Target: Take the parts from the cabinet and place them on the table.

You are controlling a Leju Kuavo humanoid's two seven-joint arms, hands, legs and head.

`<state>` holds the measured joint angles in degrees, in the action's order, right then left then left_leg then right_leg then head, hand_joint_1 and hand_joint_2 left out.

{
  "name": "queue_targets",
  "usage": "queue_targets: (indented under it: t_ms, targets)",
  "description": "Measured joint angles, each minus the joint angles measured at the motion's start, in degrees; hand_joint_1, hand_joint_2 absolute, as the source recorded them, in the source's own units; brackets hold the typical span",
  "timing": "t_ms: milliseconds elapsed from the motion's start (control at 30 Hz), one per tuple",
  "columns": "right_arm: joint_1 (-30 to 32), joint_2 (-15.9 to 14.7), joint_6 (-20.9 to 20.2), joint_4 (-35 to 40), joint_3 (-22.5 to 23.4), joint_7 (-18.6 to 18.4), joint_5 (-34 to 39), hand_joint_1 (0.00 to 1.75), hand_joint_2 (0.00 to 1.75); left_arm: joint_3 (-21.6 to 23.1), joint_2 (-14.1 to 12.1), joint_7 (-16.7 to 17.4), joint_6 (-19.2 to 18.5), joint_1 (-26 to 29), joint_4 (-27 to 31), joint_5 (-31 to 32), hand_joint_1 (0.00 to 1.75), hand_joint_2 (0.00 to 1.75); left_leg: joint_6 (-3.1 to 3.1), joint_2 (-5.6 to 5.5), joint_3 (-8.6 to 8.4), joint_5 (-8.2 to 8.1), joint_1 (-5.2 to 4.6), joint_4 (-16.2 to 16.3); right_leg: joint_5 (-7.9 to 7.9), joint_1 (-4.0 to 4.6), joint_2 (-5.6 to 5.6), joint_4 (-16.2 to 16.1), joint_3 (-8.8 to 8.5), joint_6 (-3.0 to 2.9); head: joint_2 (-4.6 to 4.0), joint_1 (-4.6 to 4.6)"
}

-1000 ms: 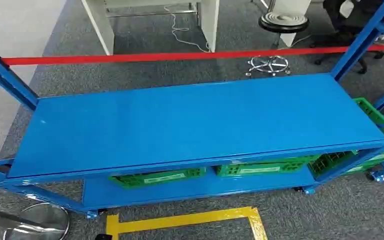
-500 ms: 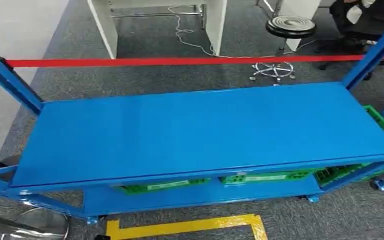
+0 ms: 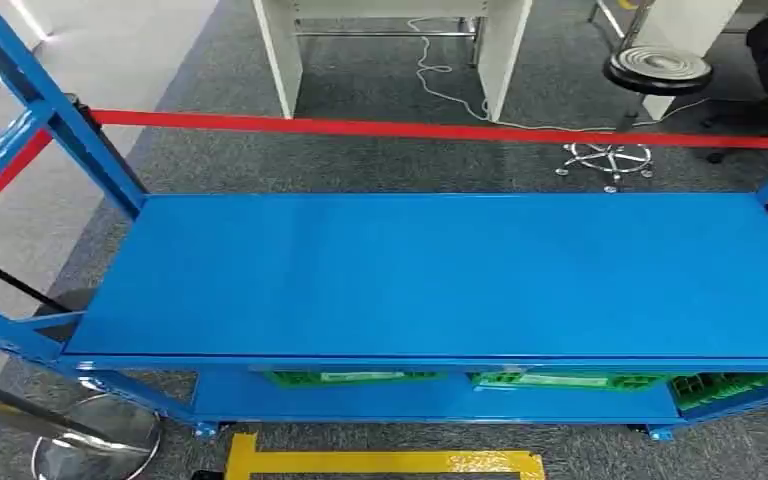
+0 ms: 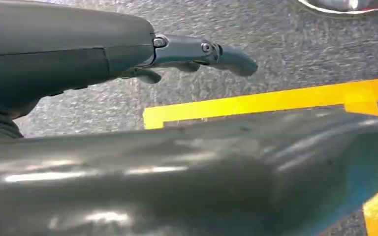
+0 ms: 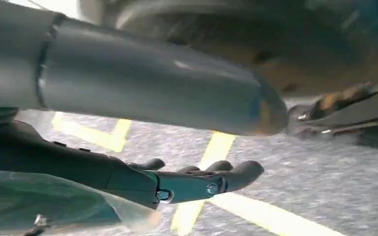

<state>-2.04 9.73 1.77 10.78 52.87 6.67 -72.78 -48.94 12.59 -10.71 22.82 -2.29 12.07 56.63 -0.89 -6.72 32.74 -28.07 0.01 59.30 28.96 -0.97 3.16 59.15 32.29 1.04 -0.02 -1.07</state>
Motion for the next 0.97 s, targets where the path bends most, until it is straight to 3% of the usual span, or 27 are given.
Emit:
queue_targets:
  t_ms: [33, 67, 100, 167, 200, 233, 267, 333, 367, 400, 500, 567, 600, 667, 700, 733, 767, 833, 867, 900, 933, 967]
  targets:
    - [-0.01, 0.04, 0.04, 0.02, 0.0, -0.02, 0.04, 0.0, 0.0, 0.0, -0.05, 0.15, 0.09, -0.01, 0.0, 0.02, 0.0, 0.0, 0.22, 0.5, -0.1, -0.3, -0.07, 0.38, -0.3, -0.48, -0.81, -0.63, -0.3, -0.45, 0.0, -0.09]
    - [-0.07, 0.0, -0.04, 0.04, 0.0, -0.04, 0.04, 0.0, 0.0, 0.0, -0.02, 0.33, 0.13, 0.03, 0.0, 0.15, 0.0, 0.0, 0.66, 3.2, 0.29, -1.18, -0.22, 1.48, -0.31, -0.44, -1.42, -0.83, -0.59, -0.63, 0.0, -0.17]
    - [-0.03, 0.0, -0.07, 0.04, 0.0, -0.15, 0.04, 0.0, 0.0, 0.0, -0.04, 0.52, 0.13, -0.07, 0.0, 0.24, 0.0, 0.0, 1.03, 4.8, 1.6, -3.09, -0.16, 4.33, -0.17, -0.42, -2.0, -0.86, -0.75, -0.98, 0.0, -0.57]
    - [0.18, 0.0, -0.31, 0.04, 0.0, -0.61, 0.07, 0.0, 0.0, 0.0, -0.02, 0.61, 0.17, -0.32, 0.0, 0.33, 0.0, 0.0, 1.57, 5.95, 5.94, -7.53, 0.11, 13.53, 0.12, -0.35, -3.46, -0.85, -0.95, -1.14, 0.0, -0.5]
    - [0.17, 0.0, -0.28, 0.04, 0.0, -0.77, 0.18, 0.0, 0.0, 0.0, -0.02, 0.7, 0.22, -0.27, 0.0, 0.33, 0.0, 0.0, 1.77, 6.07, 7.46, -8.42, 0.3, 16.72, 0.21, -0.35, -3.95, -0.83, -0.97, -1.15, 0.0, -0.48]
    - [0.13, 0.0, -0.11, 0.04, 0.02, -0.83, 0.59, 0.0, 0.0, 0.0, -0.02, 0.79, 0.24, -0.08, 0.0, 0.33, 0.0, 0.0, 1.89, 6.11, 7.67, -7.63, 0.49, 17.13, 0.31, -0.36, -4.3, -0.82, -1.1, -1.13, 0.0, -0.53]
    - [0.08, 0.0, 0.11, 0.04, 0.02, -0.81, 0.81, 0.0, 0.0, 0.0, -0.04, 0.79, 0.28, 0.05, 0.0, 0.33, 0.0, 0.0, 1.92, 6.14, 6.54, -5.54, 0.59, 14.91, 0.4, -0.37, -4.43, -0.82, -1.27, -1.01, 0.0, -0.5]
    - [-0.03, 0.02, 0.44, 0.04, 0.02, -0.85, 1.25, 0.0, 0.0, 0.0, -0.07, 0.79, 0.28, 0.04, 0.0, 0.37, 0.0, 0.0, 1.62, 6.35, 1.86, -0.08, 0.6, 5.15, 0.68, -0.44, -4.58, -0.82, -1.87, -0.69, 0.0, -0.5]
    - [-0.05, 0.02, 0.72, 0.04, 0.04, -1.0, 1.48, 0.0, 0.0, 0.0, -0.07, 0.79, 0.28, 0.04, 0.0, 0.39, 0.0, 0.0, 1.31, 6.76, -0.02, 0.88, 0.53, 1.02, 0.82, -0.45, -4.63, -0.85, -1.91, -0.47, 0.0, -0.53]
    - [-0.16, 0.02, 0.98, 0.04, 0.09, -1.18, 1.86, 0.0, 1.75, 0.0, -0.04, 0.79, 0.28, -0.03, 0.0, 0.39, 0.0, 1.75, 1.04, 6.91, -0.52, -0.05, 0.18, 0.08, 1.05, -0.02, -4.63, -0.68, -1.92, -0.09, 0.0, -0.53]
    - [-0.41, 0.07, 1.44, 0.04, 0.85, -2.16, 2.67, 0.0, 1.75, 0.0, -0.02, 0.81, 0.28, 0.05, 0.0, 0.48, 0.0, 1.75, 0.14, 6.64, -0.27, -0.12, -0.09, 0.05, 0.69, -0.24, -4.72, -1.14, -1.96, 0.89, 0.0, -0.26]
    - [-0.62, 0.07, 1.62, 0.09, 1.12, -2.45, 3.04, 0.0, 1.75, -0.02, 0.02, 0.85, 0.0, 0.09, 0.0, 0.48, 0.0, 1.75, -0.71, 6.64, -0.88, 0.43, 0.39, -1.07, 1.62, -0.35, -4.28, -0.44, -1.59, 1.49, 0.0, -0.15]
    - [-0.71, 0.07, 1.71, 0.09, 1.31, -2.45, 3.15, 0.0, 1.75, -0.02, 0.04, 0.83, -0.02, -0.07, 0.0, 0.48, 0.0, 1.75, -1.12, 6.6, -0.87, 0.44, 0.41, -1.15, 3.23, -0.29, -3.84, 2.23, -0.2, 1.5, 0.0, 0.13]
    - [-0.76, 0.07, 2.47, 0.09, 1.42, -3.17, 3.19, 0.0, 1.75, 0.0, 0.11, 0.9, -0.26, -0.12, 0.0, 0.48, 0.0, 1.75, -1.63, 6.58, -0.84, 0.37, 0.31, -1.13, 7.42, -0.29, -3.36, 11.93, 4.67, 1.8, 0.0, 0.33]
    - [-0.71, 0.07, 2.86, 0.09, 1.6, -3.92, 3.41, 0.0, 1.75, -0.02, 0.09, 1.47, -0.88, -0.11, 0.0, 0.44, 0.0, 1.75, -1.75, 6.57, -0.86, 0.31, 0.24, -1.1, 8.45, -0.3, -3.27, 15.84, 6.88, 2.12, 0.0, 0.26]
    - [-0.69, 0.07, 3.21, 0.09, 1.93, -4.57, 3.63, 0.0, 1.75, -0.02, 0.07, 2.17, -1.4, -0.1, 0.0, 0.42, 0.0, 1.75, -1.83, 6.54, -0.95, 0.25, 0.23, -1.07, 7.88, -0.41, -3.28, 16.95, 7.84, 2.41, 0.0, 0.33]
    - [-0.67, 0.07, 3.45, 0.09, 2.27, -5.24, 3.72, 0.0, 1.75, -0.02, 0.07, 2.71, -1.73, -0.03, 0.0, 0.66, 0.0, 1.75, -1.86, 6.42, -1.1, 0.2, 0.24, -1.06, 6.07, -0.55, -3.28, 15.35, 7.34, 2.63, 0.0, 0.26]
    - [-0.7, 0.07, 3.87, 0.13, 2.62, -6.19, 3.89, 0.0, 1.75, 0.02, 0.09, 2.95, -2.25, -0.02, 0.0, 1.53, 0.0, 1.75, -1.69, 6.09, -1.39, -0.19, 0.44, -0.74, 0.14, -1.11, -3.32, 5.62, 3.08, 3.22, 0.0, 0.28]
    - [-0.75, 0.07, 4.0, 0.15, 2.75, -6.27, 3.96, 0.0, 1.75, 0.04, 0.11, 2.62, -2.25, -0.03, 0.0, 1.51, 0.0, 1.75, -1.34, 6.01, -1.36, -0.56, 0.39, -0.25, -1.6, -1.49, -3.26, 0.88, 1.01, 3.69, 0.0, 0.39]
    - [-0.92, 0.24, 4.09, 0.13, 2.8, -6.34, 4.09, 0.0, 1.75, 0.02, 0.02, 2.32, -2.21, -0.08, 0.0, 1.51, 0.0, 1.75, -1.0, 5.96, -0.99, -0.86, -0.08, 0.27, 0.31, -1.24, -3.03, 0.03, 0.49, 3.95, 0.0, 0.59]
    - [-0.97, 0.31, 4.26, 0.15, 2.84, -6.34, 4.13, 0.0, 1.75, 0.02, -0.02, 2.12, -1.97, -0.11, 0.0, 1.57, 0.0, 1.75, -1.06, 5.84, -0.65, -1.18, -0.27, 0.7, -0.32, -1.38, -3.03, -0.05, -0.02, 2.34, 0.0, 0.55]
    - [-0.92, 0.31, 4.46, 0.15, 2.93, -6.01, 4.2, 0.0, 1.75, 0.04, -0.04, 1.88, -1.75, -0.09, 0.0, 1.77, 0.0, 0.0, -1.01, 5.87, -0.67, -1.17, -0.32, 0.68, -0.23, -1.31, -2.97, -0.13, 0.04, 2.2, 0.0, 0.37]
